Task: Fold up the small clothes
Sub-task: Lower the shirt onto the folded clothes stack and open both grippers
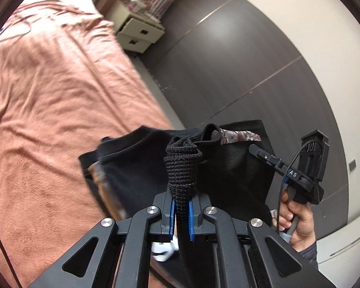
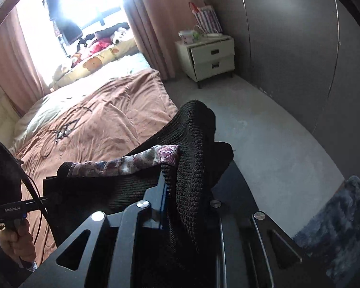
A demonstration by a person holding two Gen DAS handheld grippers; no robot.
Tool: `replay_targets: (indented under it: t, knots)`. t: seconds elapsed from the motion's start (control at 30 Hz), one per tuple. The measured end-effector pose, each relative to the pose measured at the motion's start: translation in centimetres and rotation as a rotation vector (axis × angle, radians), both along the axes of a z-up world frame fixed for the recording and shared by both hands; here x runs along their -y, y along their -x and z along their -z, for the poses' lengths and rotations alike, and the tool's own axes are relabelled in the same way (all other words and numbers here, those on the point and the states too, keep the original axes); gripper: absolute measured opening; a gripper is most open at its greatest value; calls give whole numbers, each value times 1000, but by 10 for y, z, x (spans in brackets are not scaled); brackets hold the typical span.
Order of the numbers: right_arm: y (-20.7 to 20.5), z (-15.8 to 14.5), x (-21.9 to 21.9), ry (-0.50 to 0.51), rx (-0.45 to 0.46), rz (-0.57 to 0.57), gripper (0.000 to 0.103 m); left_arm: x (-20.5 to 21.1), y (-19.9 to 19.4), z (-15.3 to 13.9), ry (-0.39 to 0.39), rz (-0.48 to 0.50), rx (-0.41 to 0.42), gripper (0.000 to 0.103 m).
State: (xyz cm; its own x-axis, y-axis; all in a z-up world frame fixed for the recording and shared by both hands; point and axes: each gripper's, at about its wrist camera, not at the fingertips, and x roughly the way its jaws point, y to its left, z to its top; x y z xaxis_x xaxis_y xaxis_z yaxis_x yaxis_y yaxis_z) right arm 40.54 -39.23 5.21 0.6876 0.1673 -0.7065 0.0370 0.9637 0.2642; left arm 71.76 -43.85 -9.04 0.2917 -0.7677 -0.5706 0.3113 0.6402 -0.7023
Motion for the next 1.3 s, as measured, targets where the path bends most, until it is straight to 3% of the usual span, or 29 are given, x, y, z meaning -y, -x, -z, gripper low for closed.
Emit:
replay_targets:
  t: [0.1, 0.13, 0.2, 0.27, 0.43, 0.63, 0.7, 0.8, 0.9, 1.07, 1.3]
  knots:
    - [-3, 9, 32, 11, -75, 73, 30, -9, -7, 20, -120, -66, -20, 37]
    - [-5, 5, 37, 16, -75, 91, 33, -14, -9, 23, -116, -80, -27, 37]
    - [-4, -7, 41, 29, -60, 116, 49, -23, -14, 25, -104, -97, -37, 39]
    - [5, -14, 41, 40, -46, 134, 56, -28, -17, 20, -123, -106, -13, 40]
    - [47, -25, 56, 78, -17, 197, 56, -22, -15, -2, -134, -50, 89, 40]
    - [84, -21, 29, 154, -11, 81, 56, 18, -13, -25, -176, 86, 185, 40]
    - [86, -18, 23, 147, -17, 29, 43, 32, -16, -25, -190, 123, 195, 40]
    - [75, -4, 23, 153, -73, -5, 38, 53, -19, -18, -235, 175, 208, 37]
    - [57, 13, 29, 177, -124, 17, 38, 71, -28, -7, -267, 202, 190, 32]
    - [35, 31, 51, 157, -167, 52, 37, 86, -49, 18, -334, 190, 176, 32]
    - [14, 39, 76, 104, -167, 143, 37, 72, -65, 31, -248, 115, 70, 32]
